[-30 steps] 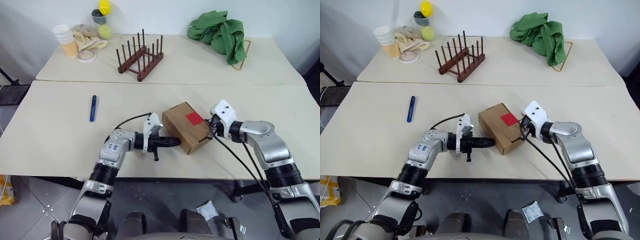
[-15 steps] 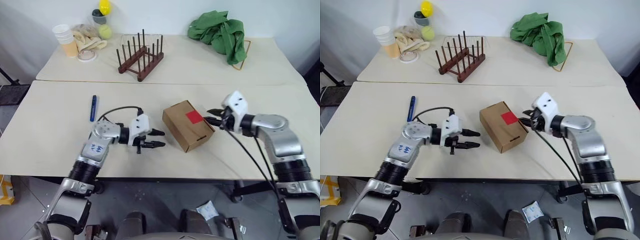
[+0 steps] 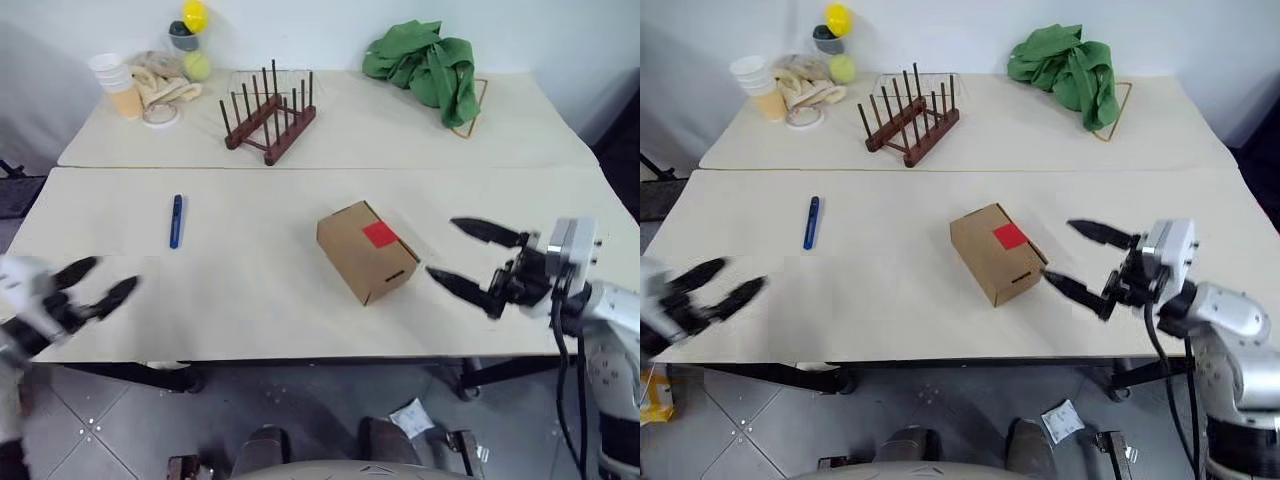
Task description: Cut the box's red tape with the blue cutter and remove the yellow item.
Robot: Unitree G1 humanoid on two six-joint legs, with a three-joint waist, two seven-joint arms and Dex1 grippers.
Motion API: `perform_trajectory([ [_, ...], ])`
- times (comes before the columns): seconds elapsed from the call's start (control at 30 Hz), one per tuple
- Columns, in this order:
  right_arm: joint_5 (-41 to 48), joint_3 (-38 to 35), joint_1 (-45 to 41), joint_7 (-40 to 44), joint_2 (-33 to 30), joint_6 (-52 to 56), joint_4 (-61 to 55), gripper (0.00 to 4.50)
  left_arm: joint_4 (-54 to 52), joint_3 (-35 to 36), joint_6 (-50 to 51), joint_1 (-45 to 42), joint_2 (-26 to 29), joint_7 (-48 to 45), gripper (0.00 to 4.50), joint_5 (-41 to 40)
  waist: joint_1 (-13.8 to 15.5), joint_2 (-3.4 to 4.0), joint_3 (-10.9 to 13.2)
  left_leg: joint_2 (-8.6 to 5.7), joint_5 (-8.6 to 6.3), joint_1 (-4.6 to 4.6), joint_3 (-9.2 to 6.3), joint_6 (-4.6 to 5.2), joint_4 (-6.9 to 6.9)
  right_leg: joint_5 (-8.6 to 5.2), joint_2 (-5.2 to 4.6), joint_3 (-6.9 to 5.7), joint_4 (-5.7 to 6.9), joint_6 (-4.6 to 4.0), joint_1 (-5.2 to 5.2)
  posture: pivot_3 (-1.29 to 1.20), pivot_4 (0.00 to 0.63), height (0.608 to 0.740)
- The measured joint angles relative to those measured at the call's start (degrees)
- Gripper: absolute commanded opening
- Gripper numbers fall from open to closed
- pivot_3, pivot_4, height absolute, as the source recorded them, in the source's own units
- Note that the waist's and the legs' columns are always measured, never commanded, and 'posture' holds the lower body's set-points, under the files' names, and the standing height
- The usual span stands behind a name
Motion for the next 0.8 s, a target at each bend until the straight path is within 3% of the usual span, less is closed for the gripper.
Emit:
perform_trajectory([
  [0.17, -0.2, 0.0, 2.0, 2.6, -0.1, -4.0, 0.1, 4.49, 1.2, 5.1, -2.9, 8.3, -2.8, 3.2, 4.44, -0.3, 1.7, -0.02, 0.0, 0.03, -0.15, 0.02, 0.02, 0.1, 0.37, 0.02, 0.0, 0.02, -0.07, -0.05, 0.17, 0.0, 0.15, 0.74],
  [0.37, -1.4, 0.2, -0.6, 3.0, 0.4, -9.6, 3.1, 4.49, -7.7, 2.3, -0.6, 9.0, -6.1, 8.0, 4.44, -2.9, 2.4, -0.07, 0.0, 0.05, -0.29, 0.02, -0.01, 0.15, 0.62, 0.03, 0.01, 0.01, -0.02, -0.05, 0.28, 0.0, 0.15, 0.74],
  [0.57, 2.3, -2.6, 0.7, 5.7, -0.1, -9.8, 6.9, 4.49, -21.5, -11.8, 11.2, -4.8, -13.6, 27.3, 4.44, -1.3, 2.3, -0.07, -0.1, 0.04, -0.31, 0.11, -0.06, 0.15, 0.67, 0.04, 0.02, -0.01, 0.0, -0.04, 0.42, 0.0, 0.15, 0.74],
  [0.7, 4.3, -2.1, 1.3, 6.4, -0.5, -8.2, 6.3, 4.49, -22.2, -18.6, 21.2, -22.0, -21.5, 44.7, 4.44, 1.9, 2.3, -0.12, -0.1, 0.02, -0.31, 0.14, -0.05, 0.15, 0.73, 0.06, 0.02, -0.01, 0.02, 0.0, 0.45, 0.0, 0.15, 0.74],
  [0.8, 5.4, -1.9, 1.2, 6.7, -0.9, -7.3, 5.8, 4.49, -19.2, -21.9, 24.5, -28.4, -22.6, 49.2, 4.44, 3.6, 1.8, -0.12, -0.1, 0.02, -0.36, 0.26, 0.05, 0.1, 0.63, 0.06, 0.02, 0.0, 0.0, 0.0, 0.45, 0.0, 0.15, 0.74],
])
